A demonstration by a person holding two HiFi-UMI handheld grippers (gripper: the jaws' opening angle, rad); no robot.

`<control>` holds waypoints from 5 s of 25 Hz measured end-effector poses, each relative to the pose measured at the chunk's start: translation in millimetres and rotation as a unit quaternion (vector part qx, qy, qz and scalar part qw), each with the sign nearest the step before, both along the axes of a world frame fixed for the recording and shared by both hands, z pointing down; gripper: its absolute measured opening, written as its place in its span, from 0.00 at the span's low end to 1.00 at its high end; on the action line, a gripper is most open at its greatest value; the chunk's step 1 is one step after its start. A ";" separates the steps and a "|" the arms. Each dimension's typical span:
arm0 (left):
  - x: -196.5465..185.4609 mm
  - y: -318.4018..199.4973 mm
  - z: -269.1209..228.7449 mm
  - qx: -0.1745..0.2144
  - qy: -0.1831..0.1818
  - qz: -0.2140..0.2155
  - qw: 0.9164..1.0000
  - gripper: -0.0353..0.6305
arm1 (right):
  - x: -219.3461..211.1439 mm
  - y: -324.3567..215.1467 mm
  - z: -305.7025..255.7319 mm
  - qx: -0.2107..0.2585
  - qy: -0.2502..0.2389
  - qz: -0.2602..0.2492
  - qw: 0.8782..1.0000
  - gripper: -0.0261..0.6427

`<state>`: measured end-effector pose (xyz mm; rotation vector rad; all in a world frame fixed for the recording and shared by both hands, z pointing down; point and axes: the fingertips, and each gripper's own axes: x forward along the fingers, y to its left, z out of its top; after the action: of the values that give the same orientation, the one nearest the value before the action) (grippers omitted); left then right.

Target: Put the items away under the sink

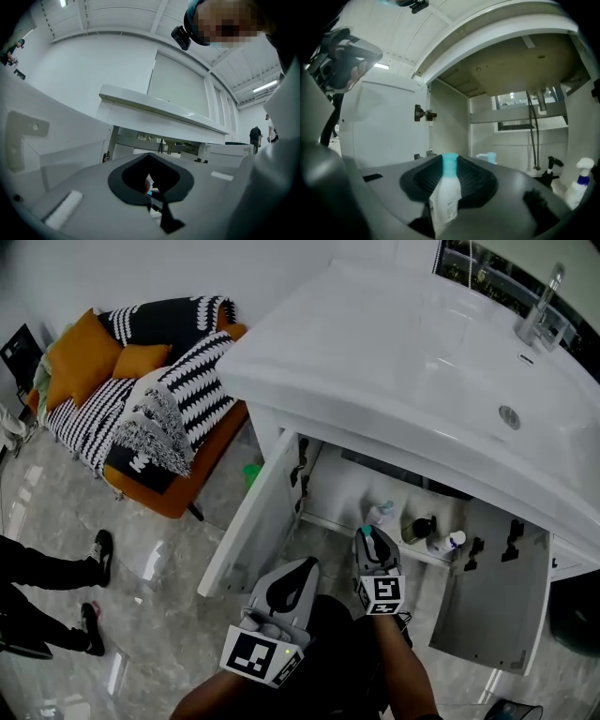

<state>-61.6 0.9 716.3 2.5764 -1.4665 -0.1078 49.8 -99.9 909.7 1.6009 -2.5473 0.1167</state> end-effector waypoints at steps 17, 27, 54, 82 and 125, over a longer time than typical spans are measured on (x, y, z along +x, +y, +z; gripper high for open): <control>-13.9 -4.8 17.9 -0.009 -0.006 -0.004 1.000 0.07 | -25.1 -61.4 51.5 0.002 0.015 0.000 1.000 0.19; -16.4 -4.0 25.2 -0.031 0.005 0.016 0.999 0.06 | -31.7 -85.2 67.0 -0.004 0.019 0.014 1.000 0.19; -20.5 -3.1 41.0 -0.037 0.000 0.016 0.999 0.06 | -27.8 -98.5 84.2 -0.008 0.024 0.037 0.999 0.20; -11.8 -2.6 25.8 -0.018 0.004 0.006 1.000 0.06 | -8.7 -63.5 44.4 -0.010 -0.004 0.048 0.999 0.29; -21.1 26.4 -257.8 -0.104 -0.006 -0.006 0.995 0.06 | -5.8 82.6 -264.9 -0.190 -0.033 0.067 0.979 0.06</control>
<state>-82.6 27.3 458.5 2.4066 -1.4144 0.0567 44.0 -17.3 644.7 1.6302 -2.2762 0.6375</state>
